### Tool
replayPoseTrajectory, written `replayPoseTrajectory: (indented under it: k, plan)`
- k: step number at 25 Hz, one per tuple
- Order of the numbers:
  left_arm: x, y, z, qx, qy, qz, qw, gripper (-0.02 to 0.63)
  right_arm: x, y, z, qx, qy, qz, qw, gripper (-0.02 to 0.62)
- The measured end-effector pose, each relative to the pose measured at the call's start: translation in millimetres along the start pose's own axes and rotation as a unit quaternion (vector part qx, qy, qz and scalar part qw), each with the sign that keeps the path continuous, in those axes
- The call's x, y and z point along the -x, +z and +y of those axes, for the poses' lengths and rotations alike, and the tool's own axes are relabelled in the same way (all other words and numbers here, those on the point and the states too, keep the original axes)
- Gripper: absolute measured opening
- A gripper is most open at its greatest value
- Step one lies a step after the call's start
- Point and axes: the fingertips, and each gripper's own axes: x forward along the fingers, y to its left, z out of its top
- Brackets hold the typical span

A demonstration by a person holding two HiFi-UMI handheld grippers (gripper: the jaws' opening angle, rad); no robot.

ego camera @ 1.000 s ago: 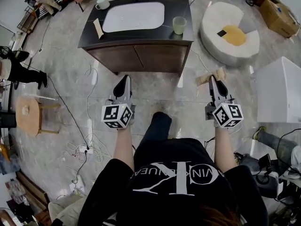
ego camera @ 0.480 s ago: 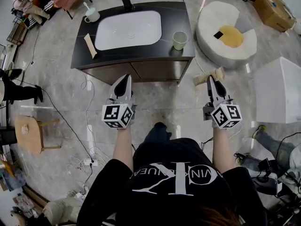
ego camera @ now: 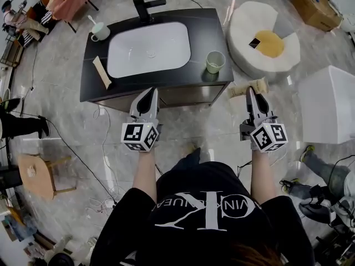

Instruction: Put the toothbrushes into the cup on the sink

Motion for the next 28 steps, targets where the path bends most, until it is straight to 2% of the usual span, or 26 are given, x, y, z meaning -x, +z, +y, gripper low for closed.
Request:
replayPoseTrajectory:
  k: [5,13,22,28]
  plan:
    - [-17.3,-1.0,12.6,0.01,-0.012,-0.005,0.9999,0.012,-30.4,24.2,16.8,0.012,0.018,-0.023,1.0,0.046]
    - [-39.2,-10.4,14.0,0.023,-0.019,0.008,0.9995,0.012,-76.8,49.3,25.3,0.045,0.046,-0.017,0.998,0.046]
    - [-70.0,6.9,39.0,0.03,0.003,-0.009,0.9995,0.012,-124.4,39.1,2.5,0.066,0.045,0.0,0.997,0.046]
    - [-91.1,-1.2,33.9,0.029,-0.003,0.006,0.9995,0.012,-143.3,16.7,-9.1,0.054,0.055,0.026,0.997,0.046]
